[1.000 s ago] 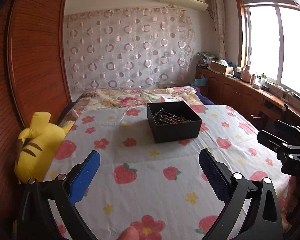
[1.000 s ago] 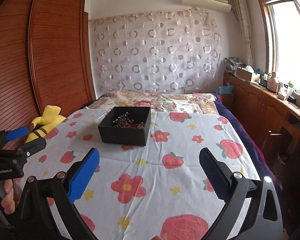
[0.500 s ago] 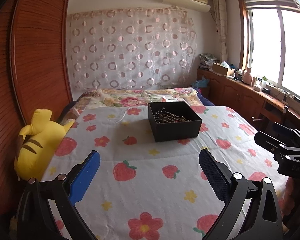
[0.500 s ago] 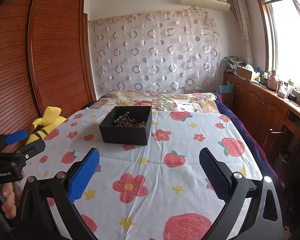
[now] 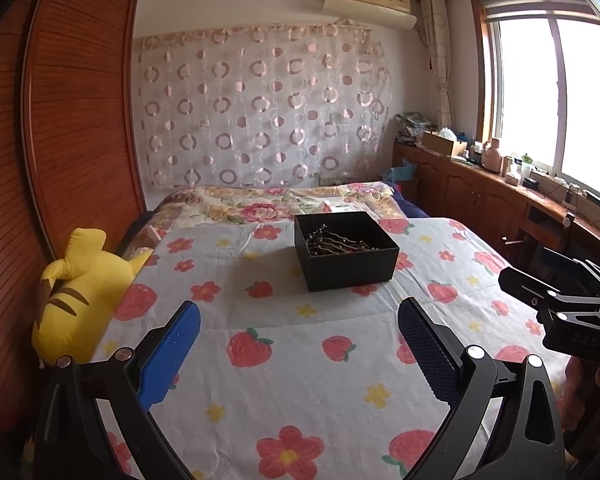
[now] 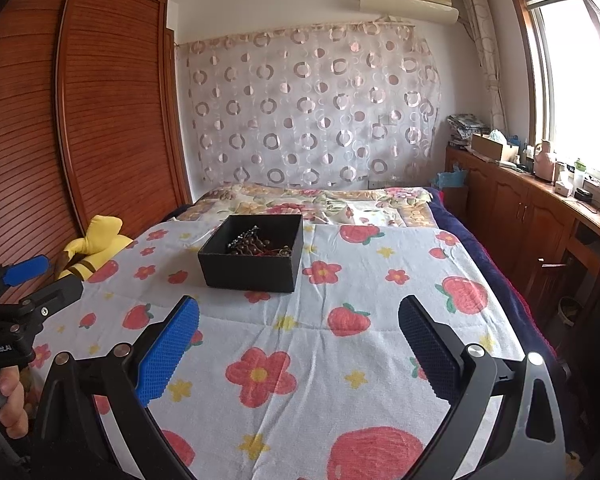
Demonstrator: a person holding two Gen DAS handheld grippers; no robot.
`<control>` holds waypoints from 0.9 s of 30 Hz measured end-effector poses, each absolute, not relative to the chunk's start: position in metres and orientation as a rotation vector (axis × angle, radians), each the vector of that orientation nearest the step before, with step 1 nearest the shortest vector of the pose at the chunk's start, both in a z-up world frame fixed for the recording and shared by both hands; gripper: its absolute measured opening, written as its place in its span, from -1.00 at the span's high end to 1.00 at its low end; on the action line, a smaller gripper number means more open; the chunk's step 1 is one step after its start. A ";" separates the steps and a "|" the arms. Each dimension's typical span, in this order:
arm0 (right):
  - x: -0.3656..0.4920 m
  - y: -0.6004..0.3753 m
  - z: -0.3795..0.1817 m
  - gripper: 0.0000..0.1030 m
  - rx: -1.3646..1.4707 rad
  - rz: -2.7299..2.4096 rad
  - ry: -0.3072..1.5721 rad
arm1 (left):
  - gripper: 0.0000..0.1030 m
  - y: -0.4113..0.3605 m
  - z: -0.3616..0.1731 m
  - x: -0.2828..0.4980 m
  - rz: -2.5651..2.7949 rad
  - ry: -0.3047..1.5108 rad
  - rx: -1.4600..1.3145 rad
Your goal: Organize jewelry
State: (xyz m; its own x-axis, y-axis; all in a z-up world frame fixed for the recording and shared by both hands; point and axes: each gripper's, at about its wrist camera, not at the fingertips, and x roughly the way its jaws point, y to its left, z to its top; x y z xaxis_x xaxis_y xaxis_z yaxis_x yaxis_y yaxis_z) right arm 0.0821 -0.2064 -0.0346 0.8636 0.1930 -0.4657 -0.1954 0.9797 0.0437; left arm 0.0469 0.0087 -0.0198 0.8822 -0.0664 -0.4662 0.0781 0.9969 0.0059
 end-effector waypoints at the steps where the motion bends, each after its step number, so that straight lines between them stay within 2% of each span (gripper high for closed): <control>1: 0.082 -0.206 -0.033 -0.95 -0.005 0.203 0.487 | -0.86 0.009 -0.020 0.047 -0.076 0.486 0.023; 27: 0.081 -0.207 -0.035 -0.95 -0.001 0.207 0.487 | -0.86 0.009 -0.018 0.046 -0.072 0.479 0.024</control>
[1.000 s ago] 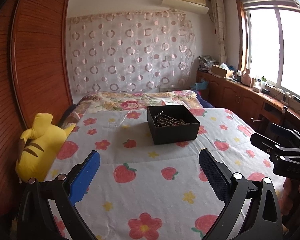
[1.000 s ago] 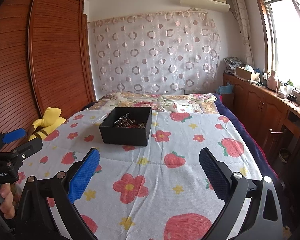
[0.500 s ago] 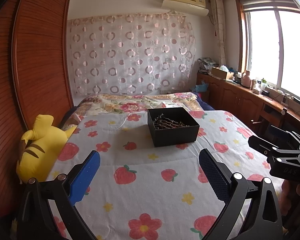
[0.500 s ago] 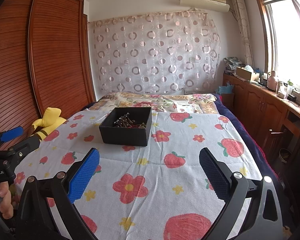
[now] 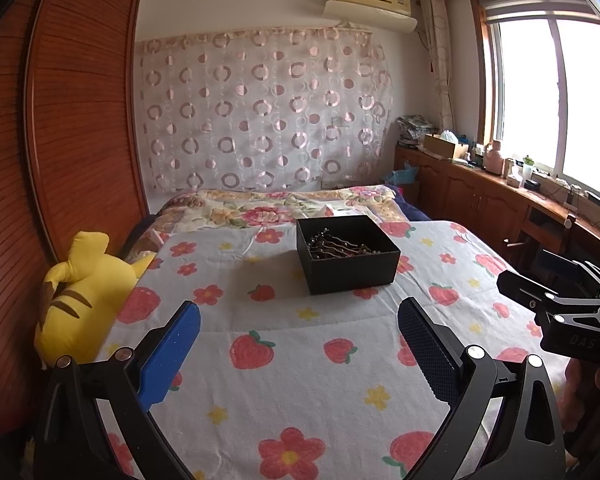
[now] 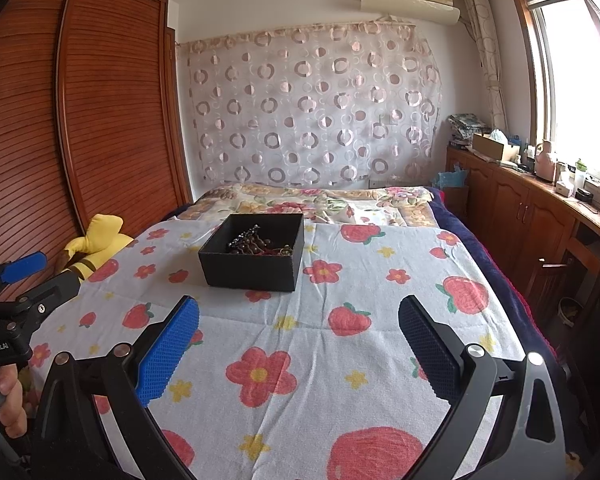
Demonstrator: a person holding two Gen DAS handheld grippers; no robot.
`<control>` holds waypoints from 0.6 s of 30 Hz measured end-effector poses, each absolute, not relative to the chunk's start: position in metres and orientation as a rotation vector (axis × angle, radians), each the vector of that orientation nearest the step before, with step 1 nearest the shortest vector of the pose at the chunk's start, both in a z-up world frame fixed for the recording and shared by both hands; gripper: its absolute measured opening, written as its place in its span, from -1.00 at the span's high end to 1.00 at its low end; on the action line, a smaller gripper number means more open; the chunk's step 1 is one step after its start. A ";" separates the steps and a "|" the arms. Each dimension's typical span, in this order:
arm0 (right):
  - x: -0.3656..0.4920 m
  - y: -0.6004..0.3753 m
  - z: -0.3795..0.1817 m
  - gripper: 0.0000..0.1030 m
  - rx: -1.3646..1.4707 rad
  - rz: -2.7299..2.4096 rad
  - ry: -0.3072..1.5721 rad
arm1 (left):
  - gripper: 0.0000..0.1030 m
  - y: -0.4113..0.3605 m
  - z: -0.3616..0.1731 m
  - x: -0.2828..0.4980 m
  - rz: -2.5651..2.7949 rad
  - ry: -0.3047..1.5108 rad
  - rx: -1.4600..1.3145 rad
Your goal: Organize jewelry
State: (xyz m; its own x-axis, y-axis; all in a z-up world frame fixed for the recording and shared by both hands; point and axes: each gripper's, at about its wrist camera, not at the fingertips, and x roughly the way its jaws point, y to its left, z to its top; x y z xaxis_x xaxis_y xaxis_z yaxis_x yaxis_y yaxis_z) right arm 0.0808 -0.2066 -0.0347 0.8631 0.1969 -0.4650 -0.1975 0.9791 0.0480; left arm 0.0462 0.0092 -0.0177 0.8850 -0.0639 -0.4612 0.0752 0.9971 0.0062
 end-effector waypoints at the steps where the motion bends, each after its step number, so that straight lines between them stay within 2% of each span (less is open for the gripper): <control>1: 0.081 -0.206 -0.034 -0.95 -0.003 0.206 0.486 | -0.86 0.009 -0.018 0.046 -0.074 0.479 0.023; 18: 0.081 -0.207 -0.033 -0.95 -0.002 0.206 0.485 | -0.86 0.014 -0.012 0.046 -0.078 0.459 0.030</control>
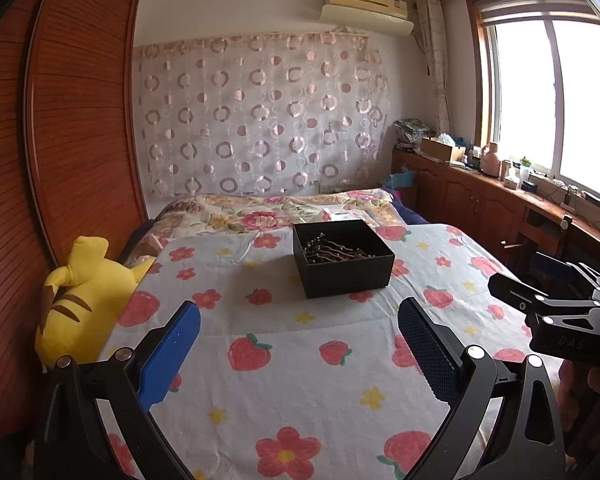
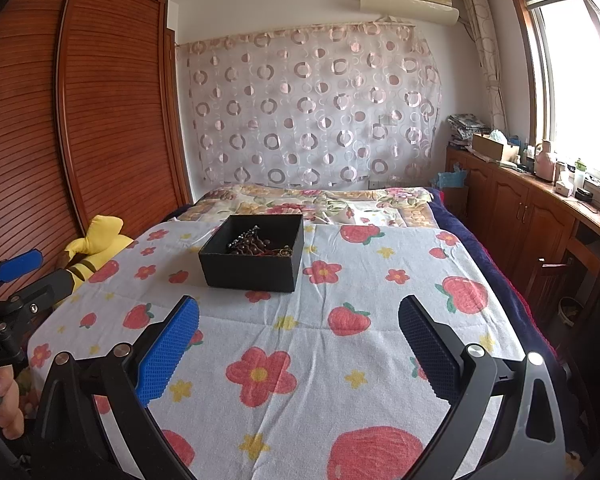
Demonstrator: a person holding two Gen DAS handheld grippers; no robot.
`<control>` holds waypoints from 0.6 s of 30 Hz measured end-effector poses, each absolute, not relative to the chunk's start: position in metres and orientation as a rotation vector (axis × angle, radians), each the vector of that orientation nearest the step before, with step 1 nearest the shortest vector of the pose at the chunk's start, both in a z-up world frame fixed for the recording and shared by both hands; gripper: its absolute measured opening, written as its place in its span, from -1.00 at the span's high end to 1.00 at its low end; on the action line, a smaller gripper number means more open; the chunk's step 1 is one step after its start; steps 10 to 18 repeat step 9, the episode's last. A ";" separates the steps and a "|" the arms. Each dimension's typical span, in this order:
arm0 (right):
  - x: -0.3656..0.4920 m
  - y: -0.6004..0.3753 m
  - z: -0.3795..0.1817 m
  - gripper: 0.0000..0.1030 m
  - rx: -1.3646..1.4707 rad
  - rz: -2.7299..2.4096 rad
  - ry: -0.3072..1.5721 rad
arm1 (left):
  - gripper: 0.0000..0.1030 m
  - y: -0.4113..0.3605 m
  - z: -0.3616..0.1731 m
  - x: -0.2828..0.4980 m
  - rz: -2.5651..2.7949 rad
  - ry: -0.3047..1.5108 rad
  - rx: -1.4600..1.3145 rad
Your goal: Organize jewelry
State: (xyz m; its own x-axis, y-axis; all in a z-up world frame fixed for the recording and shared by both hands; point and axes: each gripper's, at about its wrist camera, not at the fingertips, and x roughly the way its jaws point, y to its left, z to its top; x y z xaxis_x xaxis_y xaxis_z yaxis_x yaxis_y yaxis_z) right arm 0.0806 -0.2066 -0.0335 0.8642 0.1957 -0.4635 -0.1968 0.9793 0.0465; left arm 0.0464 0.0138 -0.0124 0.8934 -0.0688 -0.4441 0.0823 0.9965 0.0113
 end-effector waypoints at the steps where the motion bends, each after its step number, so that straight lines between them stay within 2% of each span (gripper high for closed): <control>1: 0.080 -0.206 -0.034 -0.95 -0.002 0.204 0.485 | -0.86 0.014 -0.012 0.047 -0.077 0.460 0.030; 18: 0.081 -0.207 -0.034 -0.95 -0.001 0.205 0.483 | -0.86 0.017 -0.015 0.050 -0.067 0.464 0.021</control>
